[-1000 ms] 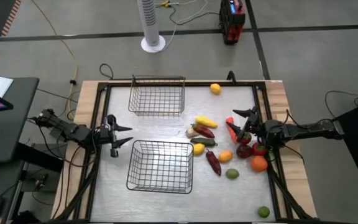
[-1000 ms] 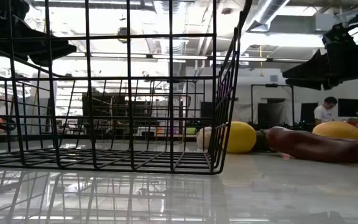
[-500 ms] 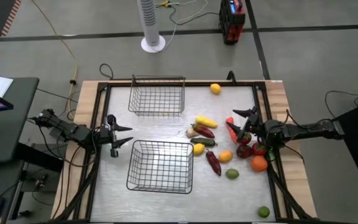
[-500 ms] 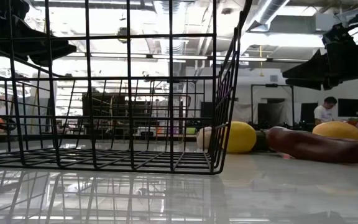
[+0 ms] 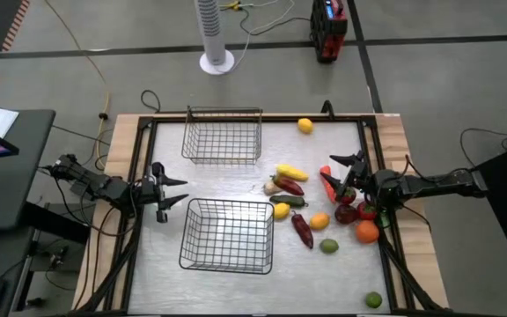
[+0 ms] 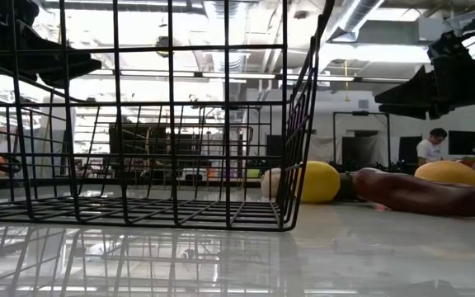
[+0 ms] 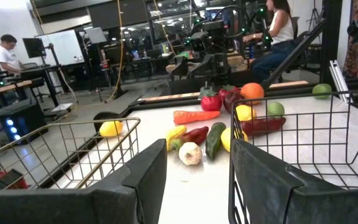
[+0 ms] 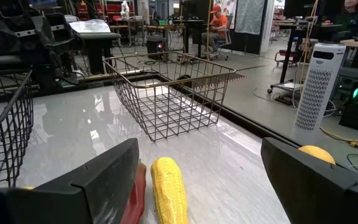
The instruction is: Sort produce into baskets
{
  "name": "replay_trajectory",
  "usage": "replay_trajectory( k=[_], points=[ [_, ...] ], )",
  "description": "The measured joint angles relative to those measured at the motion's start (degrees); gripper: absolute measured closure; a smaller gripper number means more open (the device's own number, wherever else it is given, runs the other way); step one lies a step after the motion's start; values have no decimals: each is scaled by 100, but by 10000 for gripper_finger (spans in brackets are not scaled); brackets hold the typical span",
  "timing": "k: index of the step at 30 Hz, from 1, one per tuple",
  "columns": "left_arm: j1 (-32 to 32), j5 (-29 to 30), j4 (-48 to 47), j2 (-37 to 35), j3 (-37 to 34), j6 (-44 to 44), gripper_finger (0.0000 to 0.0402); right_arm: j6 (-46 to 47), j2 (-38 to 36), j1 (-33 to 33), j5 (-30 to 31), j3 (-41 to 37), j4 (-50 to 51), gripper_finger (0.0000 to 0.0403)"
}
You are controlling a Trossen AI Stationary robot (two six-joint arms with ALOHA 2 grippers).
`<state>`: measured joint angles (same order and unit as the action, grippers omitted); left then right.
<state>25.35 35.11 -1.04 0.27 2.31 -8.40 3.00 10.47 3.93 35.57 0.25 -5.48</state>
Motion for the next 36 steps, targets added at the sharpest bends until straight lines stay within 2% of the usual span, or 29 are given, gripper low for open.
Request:
replay_trajectory(
  k=[12,17,21,28,31,36],
  points=[
    [0,-2,0,0,0,0,230,-1,-1,0,0,1,-1,38],
    [2,-40,714,-3,-15,-862,230,-1,-1,-1,0,0,-2,38],
    [2,-13,886,0,-9,-1041,230,-1,-1,-1,0,0,-1,38],
    [1,-20,382,0,-9,-892,230,-1,-1,1,0,2,0,38],
    [1,-227,549,2,-9,-738,230,-1,-1,1,1,0,0,38],
    [2,-839,1208,0,0,496,230,1,1,1,0,0,-17,38]
  ],
)
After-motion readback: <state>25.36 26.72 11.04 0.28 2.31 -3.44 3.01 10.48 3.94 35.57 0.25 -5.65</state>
